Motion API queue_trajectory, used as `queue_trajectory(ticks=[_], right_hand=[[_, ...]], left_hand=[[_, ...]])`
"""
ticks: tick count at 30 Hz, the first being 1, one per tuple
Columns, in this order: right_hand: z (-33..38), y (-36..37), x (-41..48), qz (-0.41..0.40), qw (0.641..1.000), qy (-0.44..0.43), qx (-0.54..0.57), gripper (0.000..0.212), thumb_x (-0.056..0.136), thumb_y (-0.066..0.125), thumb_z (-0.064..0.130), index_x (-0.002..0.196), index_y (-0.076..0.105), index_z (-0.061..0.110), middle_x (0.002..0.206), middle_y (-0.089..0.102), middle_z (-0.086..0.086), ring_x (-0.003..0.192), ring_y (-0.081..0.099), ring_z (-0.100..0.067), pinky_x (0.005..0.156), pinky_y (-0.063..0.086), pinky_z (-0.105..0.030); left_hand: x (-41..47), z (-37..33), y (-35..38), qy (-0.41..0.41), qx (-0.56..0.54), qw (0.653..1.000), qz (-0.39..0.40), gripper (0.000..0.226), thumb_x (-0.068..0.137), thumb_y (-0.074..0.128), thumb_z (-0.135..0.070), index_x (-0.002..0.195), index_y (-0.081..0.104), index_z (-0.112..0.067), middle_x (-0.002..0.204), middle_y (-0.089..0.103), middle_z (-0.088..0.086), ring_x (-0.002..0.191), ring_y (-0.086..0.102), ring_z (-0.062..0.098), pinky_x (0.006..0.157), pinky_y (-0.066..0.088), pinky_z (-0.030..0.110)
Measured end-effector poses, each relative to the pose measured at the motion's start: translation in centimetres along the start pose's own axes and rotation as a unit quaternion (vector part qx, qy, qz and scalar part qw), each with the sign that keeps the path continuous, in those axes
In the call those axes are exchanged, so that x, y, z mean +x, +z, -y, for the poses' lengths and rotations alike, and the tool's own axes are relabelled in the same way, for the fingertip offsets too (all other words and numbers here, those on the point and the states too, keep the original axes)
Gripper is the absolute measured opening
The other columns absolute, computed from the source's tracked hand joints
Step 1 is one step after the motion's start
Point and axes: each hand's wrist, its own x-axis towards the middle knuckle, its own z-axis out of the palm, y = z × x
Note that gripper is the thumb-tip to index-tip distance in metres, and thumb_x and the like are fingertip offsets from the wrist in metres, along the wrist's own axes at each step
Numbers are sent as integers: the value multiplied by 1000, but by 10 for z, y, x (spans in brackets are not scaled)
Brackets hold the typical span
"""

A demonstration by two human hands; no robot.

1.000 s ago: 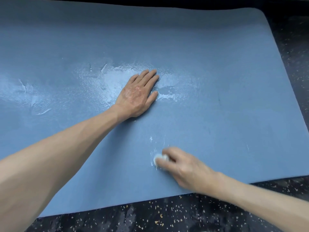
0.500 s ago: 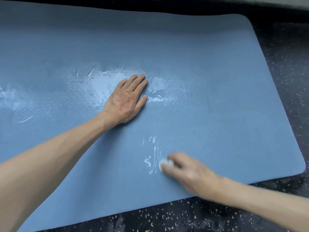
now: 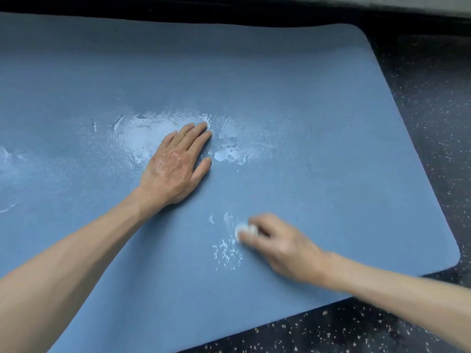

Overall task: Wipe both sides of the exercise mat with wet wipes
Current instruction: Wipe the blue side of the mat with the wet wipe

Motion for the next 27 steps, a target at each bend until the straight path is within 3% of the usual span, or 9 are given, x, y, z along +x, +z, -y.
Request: queue_trajectory(ticks=[4,8,11,14,18,20,22,25,27], right_hand=[[6,-5,-33,132,983,-123,-26,17,101,48,14,115,58,16,97,48,-3,77,39,-16,57,41,-28],[-35,-24,41,-11,994,-79,-75,42,102,33,46,124,56,19,121,53,-5,92,44,-12,82,36,-22],[-53,-42,78,-85,993,-18,-82,41,104,31,29,108,65,7,95,55,-15,78,48,-25,68,46,-32],[-38,-27,48,-31,996,-19,-78,39,105,36,31,114,64,5,98,55,-13,79,43,-19,69,41,-27],[-22,-23,13,47,991,-123,-24,19,99,50,12,115,59,17,94,45,-1,76,38,-17,58,39,-27],[-39,-35,48,3,992,-117,-38,18,101,47,20,115,57,22,96,45,0,78,47,-22,63,39,-27],[-68,-44,96,-72,993,-73,-60,33,102,39,27,106,65,7,88,49,-9,72,46,-25,61,44,-34],[-97,-61,144,-168,981,31,-90,33,93,38,14,95,67,0,85,51,-18,69,49,-30,57,48,-41],[-91,-55,139,-167,981,38,-94,28,91,40,8,94,66,-2,84,50,-19,69,48,-30,57,47,-42]], left_hand=[[1,-1,1,1,-1,1000,-5,61,97,29,-45,147,38,-12,158,32,2,145,26,23,118,18,41],[1,1,2,2,-6,1000,-9,60,97,31,-44,146,40,-12,157,33,2,145,27,23,118,22,42],[2,1,0,2,-9,1000,-7,60,97,32,-44,147,39,-12,157,33,2,145,26,22,118,23,42],[1,0,0,-5,-11,1000,-10,60,97,31,-44,147,40,-12,157,33,2,145,27,22,118,23,43],[0,-2,-1,-11,-5,1000,-8,60,96,30,-44,146,41,-13,157,33,1,145,26,21,118,21,41],[0,-2,-1,-8,-4,1000,-7,60,96,31,-44,146,41,-13,157,33,1,145,27,20,117,20,39],[0,-2,-1,-4,-3,1000,-8,59,96,32,-44,146,42,-13,157,34,1,144,27,20,117,19,37],[1,-1,-2,0,-10,1000,-12,58,96,33,-44,145,43,-13,156,34,0,144,27,19,117,18,36],[1,-1,-3,-2,-16,1000,-13,58,96,34,-44,144,44,-14,156,35,-1,144,28,18,118,19,35]])
